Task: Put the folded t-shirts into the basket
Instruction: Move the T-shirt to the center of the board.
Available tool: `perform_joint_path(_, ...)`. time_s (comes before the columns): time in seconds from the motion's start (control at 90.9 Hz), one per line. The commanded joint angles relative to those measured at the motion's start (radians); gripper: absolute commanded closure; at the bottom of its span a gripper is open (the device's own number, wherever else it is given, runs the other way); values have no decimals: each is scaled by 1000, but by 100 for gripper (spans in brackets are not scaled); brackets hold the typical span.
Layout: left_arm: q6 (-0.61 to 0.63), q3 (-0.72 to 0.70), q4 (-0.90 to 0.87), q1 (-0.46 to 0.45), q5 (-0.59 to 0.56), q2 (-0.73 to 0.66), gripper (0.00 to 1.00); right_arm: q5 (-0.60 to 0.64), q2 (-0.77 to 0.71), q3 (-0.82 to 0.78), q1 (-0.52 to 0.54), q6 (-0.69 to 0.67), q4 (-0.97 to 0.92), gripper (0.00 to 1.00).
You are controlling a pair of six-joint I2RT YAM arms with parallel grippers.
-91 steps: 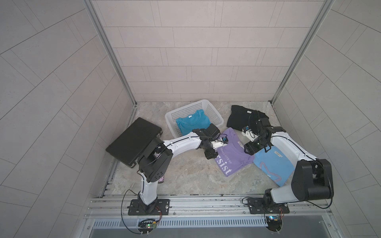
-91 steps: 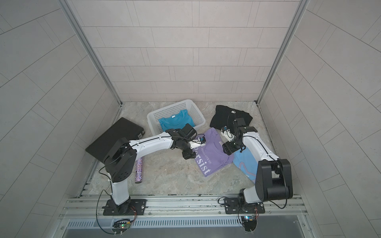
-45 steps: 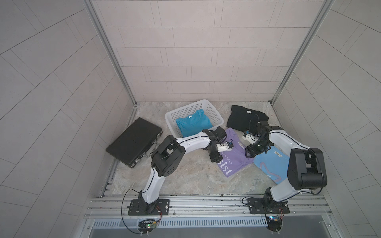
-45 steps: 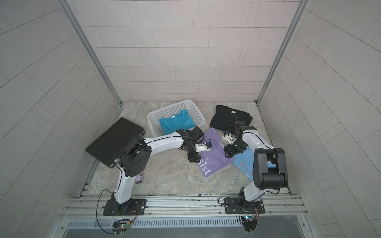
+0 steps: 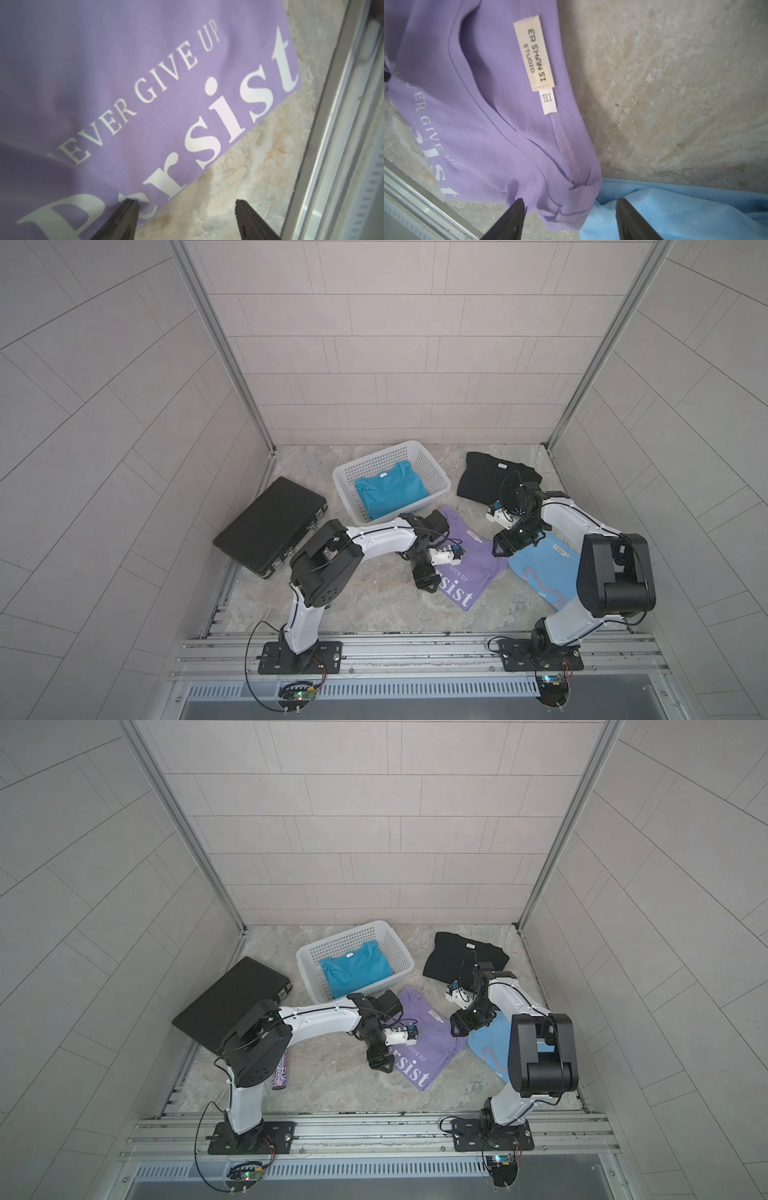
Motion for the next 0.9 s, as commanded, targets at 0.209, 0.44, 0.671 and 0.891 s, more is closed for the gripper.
perform_joint_path(0.209,12,-116,-105,-147,187,-95,18,-101,-6,26,39,-55,-87,29)
perform_joint_path(0.44,-34,-87,-48,-50,88,-261,15,-100,-22,5,28,-60,-131,29)
perform_joint_path(0.671,-224,-41,47,223,-23,-224,18,-93,4,-56,73,-26,-63,30)
perform_joint_path(0.891,-246,48,57,250,-110,-64,18,-81,58,-50,80,31,-34,29)
